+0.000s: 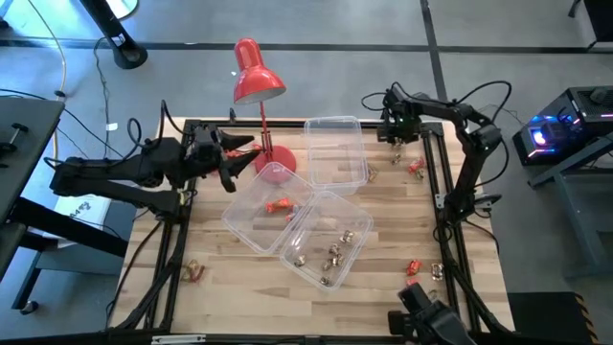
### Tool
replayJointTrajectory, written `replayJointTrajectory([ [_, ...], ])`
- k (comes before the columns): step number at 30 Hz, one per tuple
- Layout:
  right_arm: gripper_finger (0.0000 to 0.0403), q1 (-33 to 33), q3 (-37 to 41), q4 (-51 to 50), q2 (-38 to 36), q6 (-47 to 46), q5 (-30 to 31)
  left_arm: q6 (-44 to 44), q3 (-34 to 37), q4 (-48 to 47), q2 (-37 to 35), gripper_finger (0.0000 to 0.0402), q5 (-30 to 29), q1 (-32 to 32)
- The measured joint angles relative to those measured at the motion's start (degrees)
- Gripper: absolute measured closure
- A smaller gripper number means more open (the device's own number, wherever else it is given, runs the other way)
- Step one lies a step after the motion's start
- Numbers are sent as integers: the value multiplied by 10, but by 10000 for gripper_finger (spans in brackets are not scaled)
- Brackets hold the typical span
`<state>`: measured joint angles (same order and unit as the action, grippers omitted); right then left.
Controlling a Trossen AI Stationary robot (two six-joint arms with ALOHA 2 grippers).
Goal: Sort candy
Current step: Put the gold candy into the bottom left transparent bin
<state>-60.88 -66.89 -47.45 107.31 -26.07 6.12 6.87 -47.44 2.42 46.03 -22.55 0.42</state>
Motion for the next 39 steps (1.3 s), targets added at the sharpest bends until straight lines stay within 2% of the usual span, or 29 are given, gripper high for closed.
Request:
replayJointTrajectory([
  [5,201,13,10,36,-2,-8,3,1,0,0,-1,186,-1,-2],
  [7,214,16,14,38,-3,-4,6,4,0,1,-1,186,0,-2],
  [10,268,25,19,37,-4,-2,6,5,0,5,-1,186,-1,-2],
  [14,376,46,21,8,-16,33,5,5,0,16,-7,186,-1,-2],
  [15,385,52,23,-1,-23,40,3,4,0,36,-11,186,0,-2],
  [19,379,71,22,-27,-97,52,29,-41,-1,135,-42,186,30,-2],
  [21,389,78,22,-39,-141,55,45,-67,-1,150,-58,186,35,-1],
  [29,398,156,21,-39,-339,-14,35,-80,0,84,-90,186,35,-2],
  [35,400,306,21,36,-413,-82,-6,-86,0,59,-79,186,43,-2],
  [39,401,428,21,147,-406,-115,-6,-107,0,61,-71,186,43,-3],
])
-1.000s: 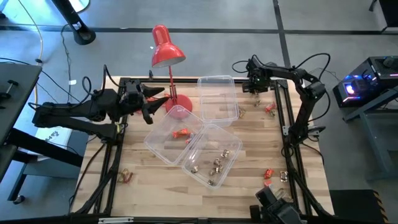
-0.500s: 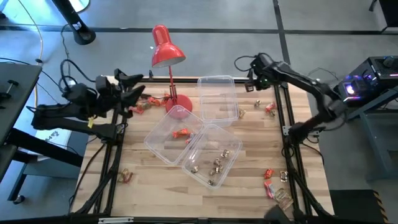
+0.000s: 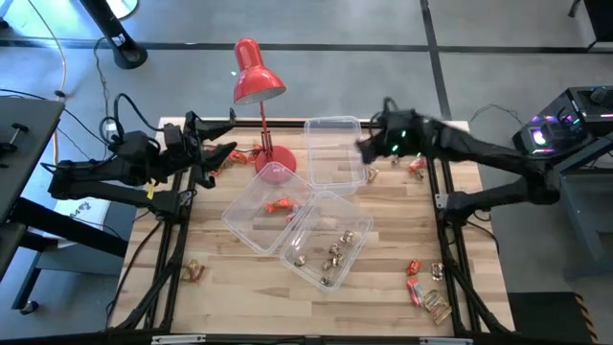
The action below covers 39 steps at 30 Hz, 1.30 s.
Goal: Sort candy
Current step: Put the gold candy into the bottom left transparent bin, then put the brown candy into the bottom right transparent bin
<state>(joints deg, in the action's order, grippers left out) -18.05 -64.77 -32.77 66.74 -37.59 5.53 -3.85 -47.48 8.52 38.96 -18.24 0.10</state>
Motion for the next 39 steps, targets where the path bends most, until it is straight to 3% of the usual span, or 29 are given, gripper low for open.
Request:
replayJointTrajectory([
  [6,402,162,0,170,66,-12,-2,-7,0,3,3,186,1,-17],
  [11,402,230,0,176,118,-54,-4,-8,0,3,2,186,2,-20],
  [18,392,285,0,144,160,-159,-67,-7,0,-11,0,186,34,-20],
  [23,323,313,0,69,170,-175,-103,6,0,-34,-3,186,42,-20],
  [28,232,305,-4,51,159,-89,-86,14,0,-24,-3,186,25,-20],
  [31,195,282,-36,-16,152,-41,-83,38,0,-17,-3,186,9,-20],
  [33,184,262,-68,-108,144,-30,-42,51,0,-18,-3,186,-1,-20],
  [37,185,221,-114,-268,110,-67,129,75,0,-16,-3,186,-17,-20],
  [39,190,185,-112,-329,88,-97,162,87,0,-15,-2,186,-20,-20],
])
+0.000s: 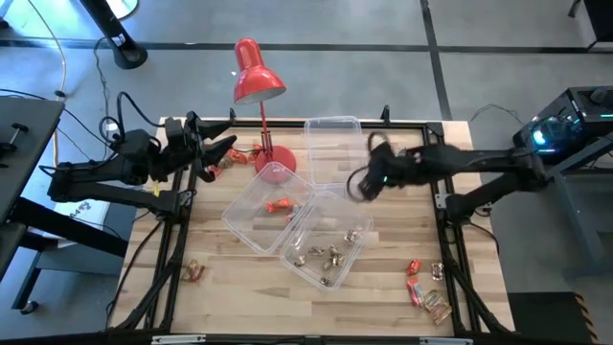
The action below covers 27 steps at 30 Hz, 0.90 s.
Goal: Sort candy
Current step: Put the brown candy into the bottom right transparent bin
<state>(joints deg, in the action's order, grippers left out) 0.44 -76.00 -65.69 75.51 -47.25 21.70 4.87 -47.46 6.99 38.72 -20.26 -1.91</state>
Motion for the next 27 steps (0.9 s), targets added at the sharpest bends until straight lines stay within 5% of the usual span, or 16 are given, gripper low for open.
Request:
replayJointTrajectory([
  [8,194,-212,126,6,-51,-76,27,25,0,2,0,186,0,0],
  [15,194,-382,272,170,-29,-147,-25,41,0,2,0,186,2,0],
  [21,195,-449,363,293,11,-231,-70,46,0,2,0,186,5,0],
  [27,195,-461,366,361,67,-226,-56,46,0,2,0,186,6,0],
])
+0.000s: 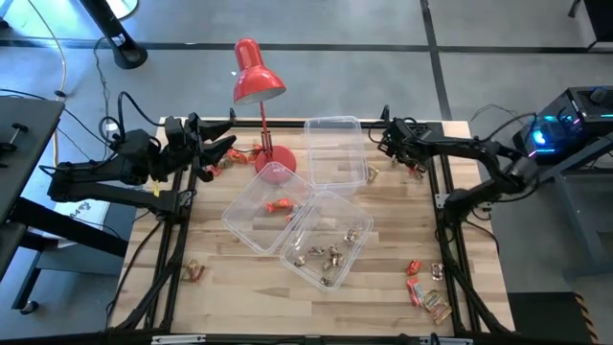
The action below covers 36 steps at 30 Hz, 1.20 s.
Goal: Sort candy
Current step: Put the brown candy into the bottom right transparent bin
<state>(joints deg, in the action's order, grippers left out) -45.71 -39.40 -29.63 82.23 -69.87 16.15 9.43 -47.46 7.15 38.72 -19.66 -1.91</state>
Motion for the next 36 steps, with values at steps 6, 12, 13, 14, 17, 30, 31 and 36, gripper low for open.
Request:
replayJointTrajectory([
  [6,198,1,-10,-1,73,16,1,0,0,-1,0,186,0,0],
  [12,305,24,-9,-29,82,77,4,-9,0,0,-1,186,0,0],
  [13,339,30,-9,-32,70,97,8,-20,0,2,-1,186,0,0],
  [14,369,35,-7,-35,57,121,5,-33,0,7,-1,186,0,0],
  [17,382,50,-11,-70,4,192,-17,-77,0,36,-1,186,0,1],
  [30,398,315,-149,-87,-280,270,-35,-110,0,46,-7,186,-32,1],
  [31,399,343,-151,-63,-284,268,-47,-111,0,44,-7,186,-36,1],
  [36,391,474,-151,56,-249,264,-89,-112,0,44,-7,186,-53,1],
])
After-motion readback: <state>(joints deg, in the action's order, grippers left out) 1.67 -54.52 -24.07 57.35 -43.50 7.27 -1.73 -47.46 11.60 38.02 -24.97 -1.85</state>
